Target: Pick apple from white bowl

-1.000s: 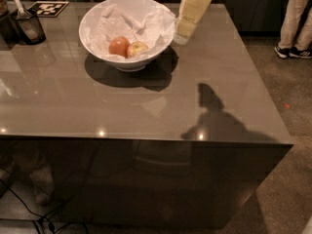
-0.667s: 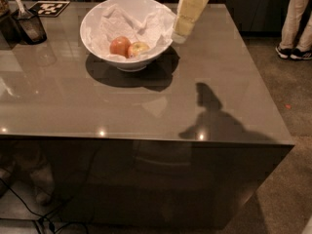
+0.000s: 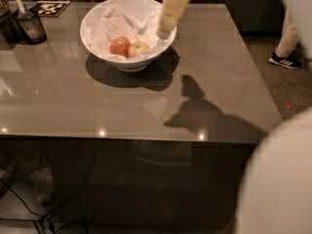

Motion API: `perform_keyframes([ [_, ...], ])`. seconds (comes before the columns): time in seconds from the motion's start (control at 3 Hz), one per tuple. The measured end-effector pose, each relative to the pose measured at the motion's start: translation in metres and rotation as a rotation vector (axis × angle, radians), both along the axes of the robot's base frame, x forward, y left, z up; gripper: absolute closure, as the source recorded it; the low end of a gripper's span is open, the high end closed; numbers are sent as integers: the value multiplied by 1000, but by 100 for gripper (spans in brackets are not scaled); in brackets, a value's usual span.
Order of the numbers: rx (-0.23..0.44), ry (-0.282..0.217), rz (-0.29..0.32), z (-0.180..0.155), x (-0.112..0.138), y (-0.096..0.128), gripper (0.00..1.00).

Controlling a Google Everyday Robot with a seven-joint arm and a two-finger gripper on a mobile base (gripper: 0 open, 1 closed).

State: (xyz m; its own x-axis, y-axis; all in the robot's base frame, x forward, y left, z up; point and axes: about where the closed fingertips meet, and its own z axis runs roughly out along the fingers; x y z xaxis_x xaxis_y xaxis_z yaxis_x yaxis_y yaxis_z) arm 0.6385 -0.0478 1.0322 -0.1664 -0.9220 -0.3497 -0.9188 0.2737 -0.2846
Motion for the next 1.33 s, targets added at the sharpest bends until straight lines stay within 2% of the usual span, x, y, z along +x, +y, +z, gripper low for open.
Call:
perform_keyframes([
  [0.33,34,36,46,-52,84,82,0],
  [0.67,46,18,47,-52,90,88,0],
  [1.0,67,8,21,-55,98,83,0],
  [1.33,99,17,-52,-64,111,68,0],
])
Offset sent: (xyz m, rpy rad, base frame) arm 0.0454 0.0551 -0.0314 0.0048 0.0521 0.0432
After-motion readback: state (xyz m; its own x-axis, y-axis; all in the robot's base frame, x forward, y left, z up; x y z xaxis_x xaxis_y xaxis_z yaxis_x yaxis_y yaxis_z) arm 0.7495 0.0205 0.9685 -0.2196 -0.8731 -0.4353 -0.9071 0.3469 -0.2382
